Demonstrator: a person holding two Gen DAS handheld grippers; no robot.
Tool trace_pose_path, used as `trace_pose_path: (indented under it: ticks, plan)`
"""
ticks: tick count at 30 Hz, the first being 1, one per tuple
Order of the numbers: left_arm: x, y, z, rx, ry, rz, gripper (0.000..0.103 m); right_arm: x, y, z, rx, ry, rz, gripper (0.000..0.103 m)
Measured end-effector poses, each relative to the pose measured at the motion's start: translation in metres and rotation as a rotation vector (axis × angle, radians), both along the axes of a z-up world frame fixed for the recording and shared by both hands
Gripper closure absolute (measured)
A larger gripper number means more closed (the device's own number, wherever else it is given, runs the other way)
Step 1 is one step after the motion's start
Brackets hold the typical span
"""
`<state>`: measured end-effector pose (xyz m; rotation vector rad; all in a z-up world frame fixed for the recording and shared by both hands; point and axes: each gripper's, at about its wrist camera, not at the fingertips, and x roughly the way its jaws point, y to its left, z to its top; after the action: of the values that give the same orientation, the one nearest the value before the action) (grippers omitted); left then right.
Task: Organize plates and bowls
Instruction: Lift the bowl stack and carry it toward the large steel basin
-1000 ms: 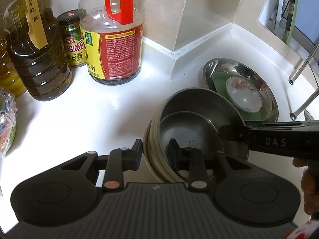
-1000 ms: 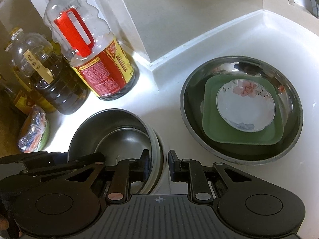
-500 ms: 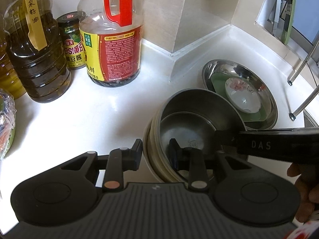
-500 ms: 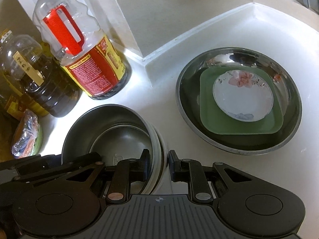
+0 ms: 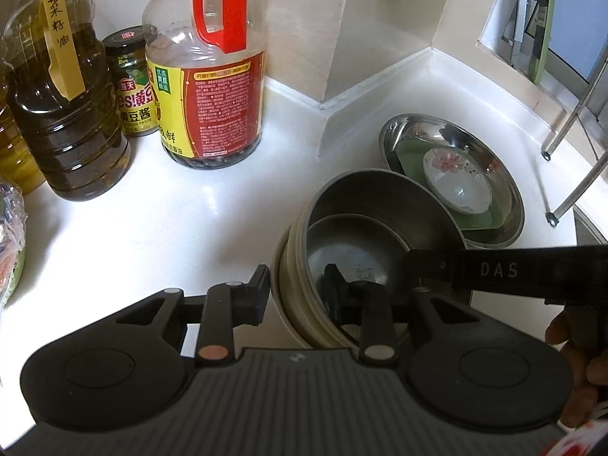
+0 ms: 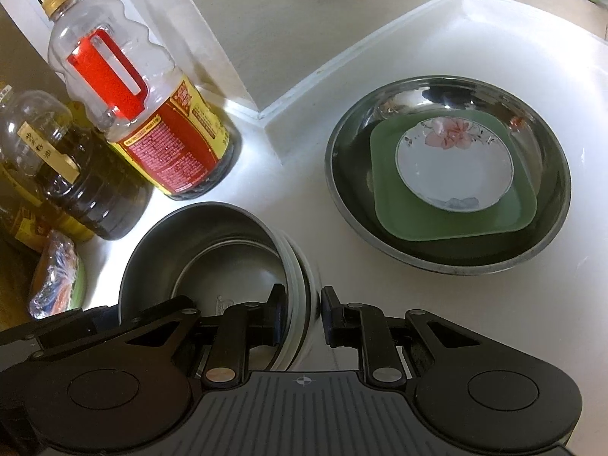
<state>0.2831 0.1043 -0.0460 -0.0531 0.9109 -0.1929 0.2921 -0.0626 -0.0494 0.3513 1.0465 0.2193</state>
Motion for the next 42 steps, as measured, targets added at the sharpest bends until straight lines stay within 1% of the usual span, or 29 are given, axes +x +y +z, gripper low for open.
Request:
trace_pose_path:
  ticks: [7,16,24,31,35,38,42]
  plan:
    - [0.001,-0.002,0.001,0.011,-0.003,-0.016,0.074,0.0,0.004,0.002,-0.018,-0.008,-0.009,0.084]
    - [-0.001,-0.001,0.0,0.0,-0.013,-0.027,0.075,-0.005,0.008,0.003,-0.04,-0.033,-0.023,0.085]
    - [0.0,-0.001,0.002,-0.001,-0.012,-0.042,0.075,-0.008,0.007,0.003,-0.045,-0.033,-0.04,0.087]
    - [0.001,-0.002,0.008,0.001,-0.021,-0.022,0.075,-0.004,0.006,0.007,-0.046,-0.046,-0.018,0.087]
    - [0.001,-0.003,0.016,0.011,-0.032,-0.002,0.075,0.0,0.006,0.011,-0.04,-0.053,0.002,0.088]
    - [0.004,-0.001,0.022,0.002,-0.038,0.013,0.075,0.004,0.006,0.015,-0.042,-0.063,0.017,0.088]
    - [0.007,-0.005,0.029,0.003,-0.051,0.014,0.075,0.009,0.0,0.023,-0.039,-0.074,0.02,0.088]
